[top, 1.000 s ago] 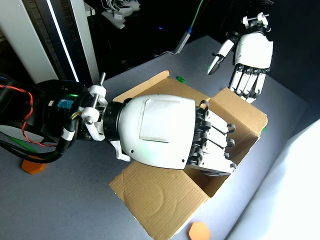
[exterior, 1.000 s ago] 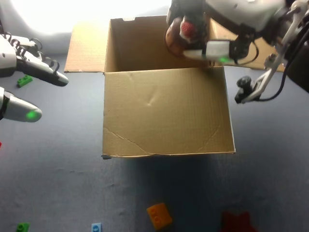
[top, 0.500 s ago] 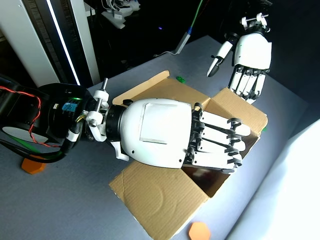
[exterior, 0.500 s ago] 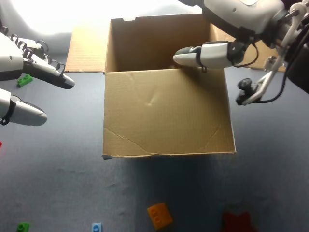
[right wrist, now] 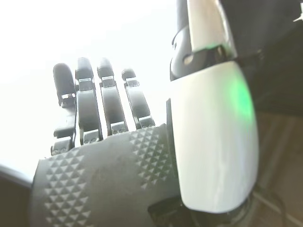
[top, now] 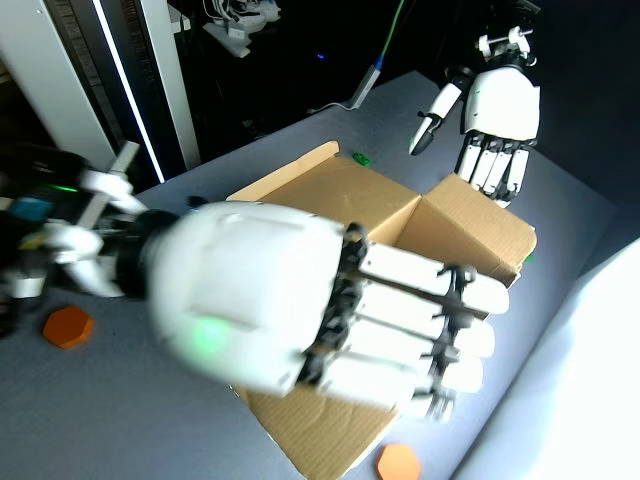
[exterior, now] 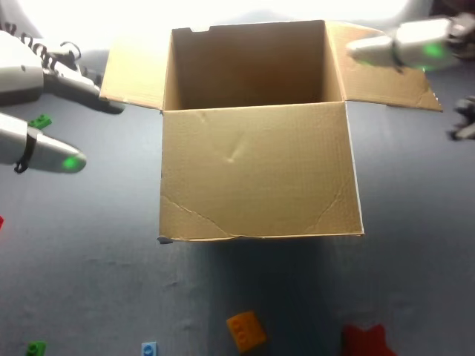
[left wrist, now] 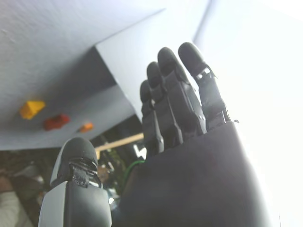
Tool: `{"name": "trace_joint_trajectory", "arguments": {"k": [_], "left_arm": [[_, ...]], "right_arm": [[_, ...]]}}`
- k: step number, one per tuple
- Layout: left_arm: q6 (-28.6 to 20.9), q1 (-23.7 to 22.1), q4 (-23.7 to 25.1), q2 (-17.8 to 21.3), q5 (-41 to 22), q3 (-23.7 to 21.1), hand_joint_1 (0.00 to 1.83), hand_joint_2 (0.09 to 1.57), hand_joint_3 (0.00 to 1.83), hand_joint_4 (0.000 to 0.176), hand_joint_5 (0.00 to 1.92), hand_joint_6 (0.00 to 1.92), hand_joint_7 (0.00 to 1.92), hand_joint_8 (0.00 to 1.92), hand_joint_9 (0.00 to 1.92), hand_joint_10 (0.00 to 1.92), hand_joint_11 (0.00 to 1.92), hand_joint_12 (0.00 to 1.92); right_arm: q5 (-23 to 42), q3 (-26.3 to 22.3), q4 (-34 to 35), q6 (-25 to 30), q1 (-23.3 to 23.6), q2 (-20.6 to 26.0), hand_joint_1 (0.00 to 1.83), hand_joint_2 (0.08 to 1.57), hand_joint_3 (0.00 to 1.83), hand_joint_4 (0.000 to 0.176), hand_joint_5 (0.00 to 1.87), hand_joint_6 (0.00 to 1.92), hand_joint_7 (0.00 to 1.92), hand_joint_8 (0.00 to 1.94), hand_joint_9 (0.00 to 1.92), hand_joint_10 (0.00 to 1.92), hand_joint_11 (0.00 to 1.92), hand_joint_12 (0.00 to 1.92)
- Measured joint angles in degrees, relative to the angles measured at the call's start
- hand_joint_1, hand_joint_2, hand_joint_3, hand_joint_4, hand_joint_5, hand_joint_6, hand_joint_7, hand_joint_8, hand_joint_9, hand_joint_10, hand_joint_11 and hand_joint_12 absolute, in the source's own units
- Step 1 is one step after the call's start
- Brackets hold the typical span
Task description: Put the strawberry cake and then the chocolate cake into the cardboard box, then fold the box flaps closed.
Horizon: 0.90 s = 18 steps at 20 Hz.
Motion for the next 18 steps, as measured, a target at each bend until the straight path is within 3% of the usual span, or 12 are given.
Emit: {"name": "trace_joint_trajectory", "arguments": {"k": [3, 6, 10, 14, 16, 18], "left_arm": [[0.04, -1.92, -0.39, 0.00, -0.13, 0.00, 0.21, 1.16, 0.00, 0.000, 0.43, 0.00, 0.55, 0.00, 0.57, 0.00, 0.13, 1.05], [0.04, -3.48, 0.22, 0.00, 0.02, 0.00, 0.21, 1.17, 0.00, 0.000, 0.43, 0.00, 0.53, 0.00, 0.57, 0.00, 0.12, 1.05], [0.07, -6.21, 1.88, -0.11, -0.13, 0.00, 0.20, 1.18, 0.00, 0.000, 0.41, 0.00, 0.51, 0.00, 0.55, 0.00, 0.11, 1.04], [0.02, -8.48, 3.13, -0.46, -0.09, 0.02, 0.16, 1.19, 0.00, 0.000, 0.41, 0.00, 0.51, 0.00, 0.54, 0.00, 0.13, 1.01], [0.02, -9.55, 3.93, -0.76, -0.26, 0.00, 0.12, 1.21, 0.01, 0.000, 0.39, 0.00, 0.49, 0.00, 0.53, 0.00, 0.11, 1.01], [0.02, -9.81, 5.05, -0.76, -0.37, 0.00, 0.13, 1.21, 0.00, 0.000, 0.38, 0.00, 0.49, 0.00, 0.53, 0.00, 0.10, 1.04]], "right_arm": [[-3.23, -1.14, -0.07, -1.11, -2.03, 4.20, 0.74, 0.98, 0.00, 0.006, 0.12, 0.00, 0.23, 0.00, 0.31, 0.01, 0.00, 1.02], [-2.10, -1.16, -0.04, -1.36, -4.22, 7.41, 0.69, 0.98, 0.00, 0.000, 0.14, 0.00, 0.25, 0.00, 0.32, 0.01, 0.00, 1.08], [-4.39, -0.76, 0.02, -8.98, -10.78, 8.22, 0.49, 1.03, 0.02, 0.000, 0.16, 0.01, 0.28, 0.00, 0.33, 0.01, 0.00, 1.11], [-4.31, 0.00, 13.05, -18.73, -15.82, 6.45, 0.25, 1.10, 0.02, 0.000, 0.17, 0.00, 0.28, 0.00, 0.32, 0.00, 0.00, 1.04], [-2.89, 0.59, 17.59, -22.56, -17.07, 5.77, 0.29, 1.17, 0.02, 0.000, 0.19, 0.01, 0.28, 0.00, 0.31, 0.00, 0.00, 1.05], [-3.34, 0.70, 17.92, -23.04, -17.68, 5.40, 0.37, 1.16, 0.01, 0.000, 0.19, 0.01, 0.29, 0.00, 0.32, 0.01, 0.00, 1.06]]}}
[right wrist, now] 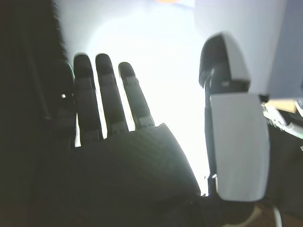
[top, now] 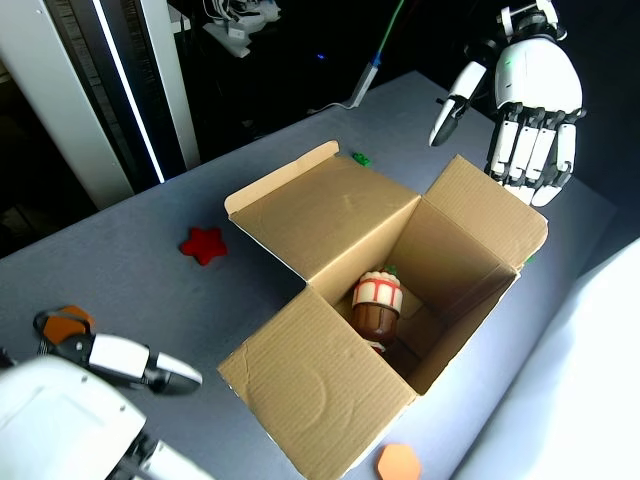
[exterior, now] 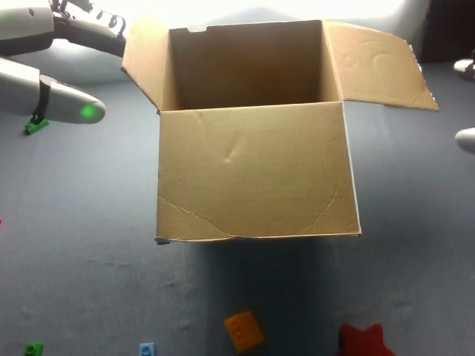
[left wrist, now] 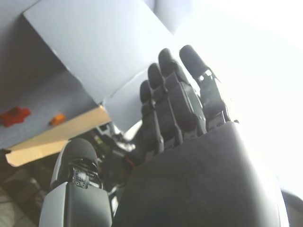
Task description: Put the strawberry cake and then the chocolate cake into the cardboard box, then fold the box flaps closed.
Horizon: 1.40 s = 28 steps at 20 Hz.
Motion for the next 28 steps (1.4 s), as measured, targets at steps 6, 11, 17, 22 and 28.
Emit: {"name": "trace_joint_trajectory", "arguments": {"k": [6, 11, 17, 22, 28], "left_arm": [[-0.98, -2.19, 2.71, -1.07, -0.52, 0.11, 0.09, 1.23, 0.01, 0.000, 0.39, 0.00, 0.50, 0.00, 0.53, 0.00, 0.09, 1.03], [-3.34, -2.54, 5.25, -1.51, -1.64, -1.49, 0.00, 1.24, 0.01, 0.000, 0.38, 0.01, 0.50, 0.00, 0.51, 0.00, 0.06, 1.02], [-3.69, -3.65, 8.28, -2.16, -2.67, -1.70, 0.00, 1.24, 0.00, 0.000, 0.38, 0.00, 0.48, 0.00, 0.49, 0.00, 0.07, 0.98], [-3.74, -6.49, 10.12, -7.13, -3.52, -1.29, 0.00, 1.24, 0.00, 0.000, 0.37, 0.00, 0.47, 0.00, 0.48, 0.00, 0.06, 0.97], [-3.89, -4.66, 12.41, -9.38, -4.28, -0.35, 0.00, 1.24, 0.00, 0.000, 0.38, 0.00, 0.48, 0.00, 0.50, 0.00, 0.08, 0.96]], "right_arm": [[-0.98, -0.02, -0.39, -1.42, -0.79, -1.27, 0.26, 1.17, 0.01, 0.000, 0.23, 0.01, 0.33, 0.01, 0.35, 0.01, 0.00, 1.13], [0.04, -0.02, -1.31, -1.90, -2.91, -2.93, 0.15, 1.22, 0.01, 0.000, 0.24, 0.01, 0.33, 0.00, 0.34, 0.01, 0.00, 1.11], [1.99, -0.02, -9.68, 2.78, -3.65, -4.92, 0.09, 1.24, 0.00, 0.000, 0.25, 0.01, 0.31, 0.00, 0.32, 0.00, 0.00, 1.03], [1.64, -0.09, -12.39, 7.13, -6.05, -7.21, 0.09, 1.24, 0.00, 0.000, 0.25, 0.00, 0.32, 0.00, 0.33, 0.00, 0.00, 1.03], [1.79, -0.72, -12.44, 7.17, 0.33, -6.58, 0.09, 1.23, 0.00, 0.000, 0.25, 0.00, 0.34, 0.00, 0.35, 0.01, 0.00, 1.11]]}}
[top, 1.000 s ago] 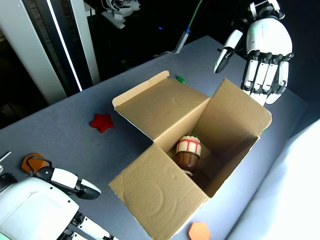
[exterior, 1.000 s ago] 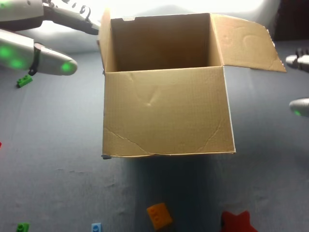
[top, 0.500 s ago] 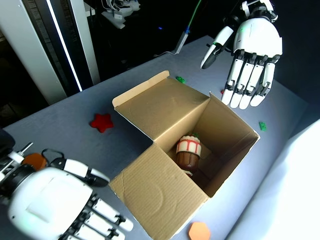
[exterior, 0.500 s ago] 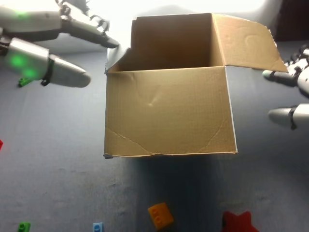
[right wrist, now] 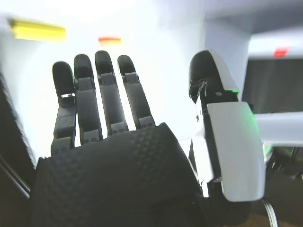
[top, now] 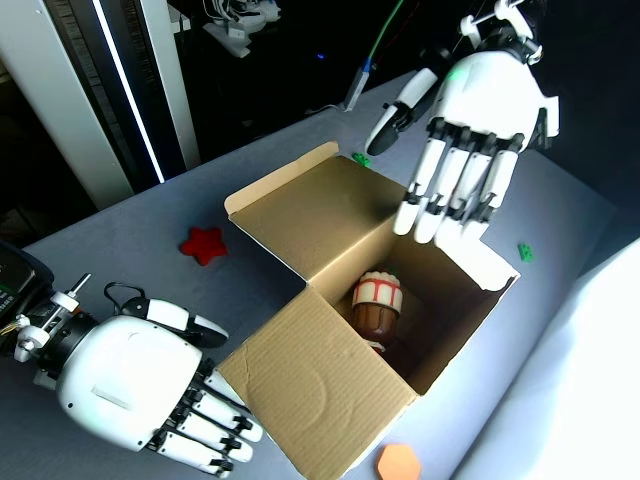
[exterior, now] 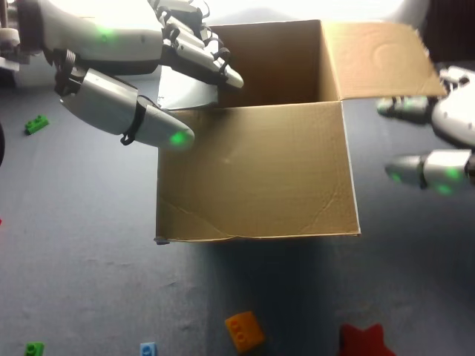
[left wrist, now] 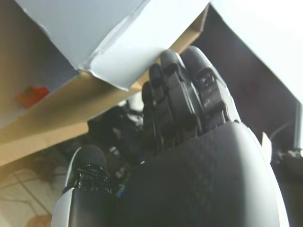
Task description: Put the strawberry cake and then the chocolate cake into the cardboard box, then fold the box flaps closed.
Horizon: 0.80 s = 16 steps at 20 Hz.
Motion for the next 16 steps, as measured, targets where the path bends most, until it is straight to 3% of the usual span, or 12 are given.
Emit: {"name": "trace_joint_trajectory", "arguments": {"k": [7, 11, 16], "left_arm": [[0.09, 2.67, 0.07, -1.46, 0.24, 1.86, 0.00, 1.25, 0.00, 0.000, 0.40, 0.00, 0.49, 0.00, 0.51, 0.00, 0.10, 0.99], [0.13, 3.96, 0.24, -1.95, 0.20, 2.14, 0.04, 1.24, 0.00, 0.000, 0.39, 0.01, 0.49, 0.00, 0.52, 0.00, 0.12, 0.98], [0.00, 4.92, -0.07, -1.97, 0.15, 2.40, 0.01, 1.24, 0.00, 0.000, 0.38, 0.00, 0.49, 0.00, 0.52, 0.00, 0.13, 0.97]], "right_arm": [[-0.04, -7.63, -2.34, -0.37, 9.49, 4.26, 0.13, 1.23, 0.00, 0.000, 0.23, 0.00, 0.32, 0.00, 0.34, 0.00, 0.00, 1.04], [-0.72, -11.30, -4.13, -0.42, 11.15, 4.44, 0.13, 1.23, 0.00, 0.000, 0.26, 0.01, 0.34, 0.00, 0.34, 0.00, 0.00, 1.04], [-0.94, -11.80, -4.07, -1.11, 11.19, 3.82, 0.11, 1.25, 0.00, 0.000, 0.26, 0.00, 0.33, 0.00, 0.34, 0.00, 0.00, 1.09]]}}
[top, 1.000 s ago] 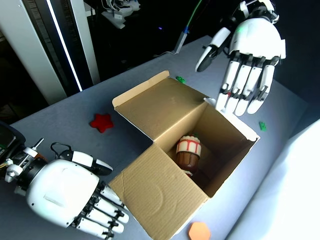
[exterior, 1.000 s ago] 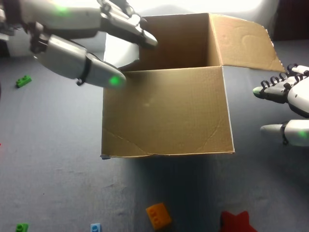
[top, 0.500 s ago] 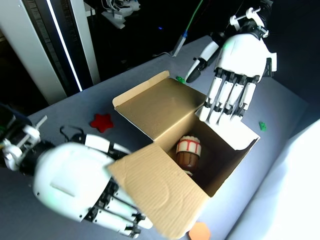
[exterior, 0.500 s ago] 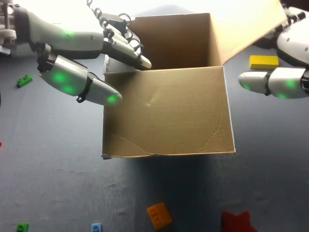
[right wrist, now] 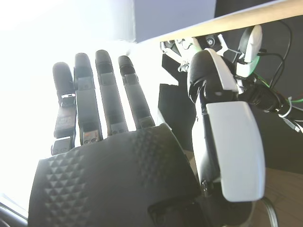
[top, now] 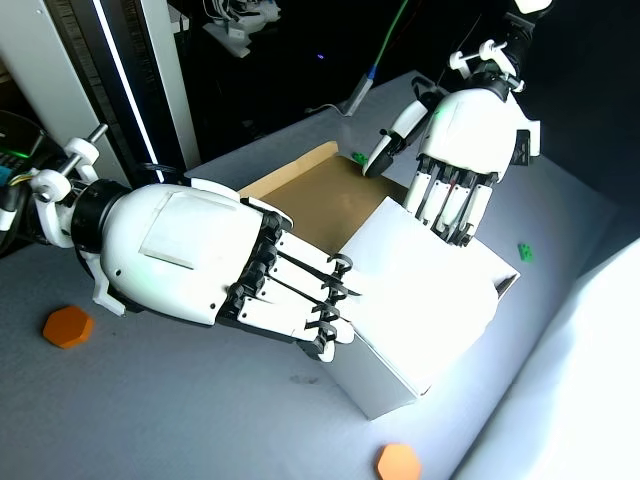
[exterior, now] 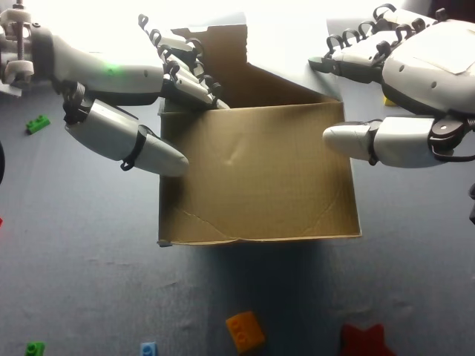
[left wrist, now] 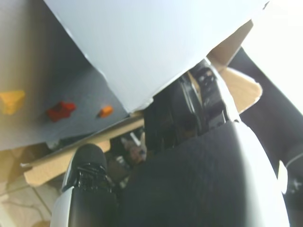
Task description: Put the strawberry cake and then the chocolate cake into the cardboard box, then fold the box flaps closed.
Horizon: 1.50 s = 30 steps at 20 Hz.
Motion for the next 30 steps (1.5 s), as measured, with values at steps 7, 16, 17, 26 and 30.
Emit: {"name": "trace_joint_trajectory", "arguments": {"k": [7, 16, 17, 26, 30], "left_arm": [[-1.18, -4.61, 0.76, -0.07, -1.25, 2.80, 0.00, 1.25, 0.00, 0.000, 0.40, 0.01, 0.50, 0.00, 0.52, 0.00, 0.14, 0.97], [-2.82, -7.98, 3.26, 5.88, -2.38, 5.62, 0.03, 1.25, 0.00, 0.000, 0.40, 0.00, 0.48, 0.00, 0.51, 0.00, 0.10, 1.03], [-2.80, -6.80, 3.04, 6.62, -2.64, 5.64, 0.03, 1.25, 0.00, 0.000, 0.41, 0.01, 0.49, 0.01, 0.52, 0.01, 0.12, 1.04], [0.20, 7.39, 0.57, 10.47, -5.38, 1.68, 0.00, 1.25, 0.00, 0.000, 0.39, 0.00, 0.48, 0.00, 0.52, 0.00, 0.11, 1.03], [5.81, 13.16, -3.10, 12.79, -7.23, -3.58, 0.01, 1.24, 0.00, 0.000, 0.39, 0.01, 0.48, 0.00, 0.52, 0.00, 0.12, 1.04]], "right_arm": [[0.02, 0.02, 0.02, -0.24, -0.13, 0.00, 0.12, 1.25, 0.00, 0.000, 0.25, 0.00, 0.33, 0.00, 0.36, 0.01, 0.00, 1.12], [2.25, 0.02, -0.07, -0.74, -2.99, -0.66, 0.09, 1.27, 0.01, 0.000, 0.24, 0.00, 0.32, 0.00, 0.36, 0.00, 0.00, 1.09], [2.32, 0.02, 0.02, -0.79, -3.02, -0.74, 0.10, 1.27, 0.00, 0.000, 0.25, 0.01, 0.34, 0.00, 0.36, 0.00, 0.00, 1.09], [3.87, 0.07, 0.00, -1.05, -4.02, -1.25, 0.12, 1.26, 0.00, 0.000, 0.26, 0.01, 0.35, 0.00, 0.38, 0.01, 0.00, 1.14], [3.67, 0.07, -0.92, -3.65, -4.04, -1.29, 0.11, 1.26, 0.00, 0.000, 0.25, 0.00, 0.34, 0.00, 0.37, 0.00, 0.00, 1.13]]}}
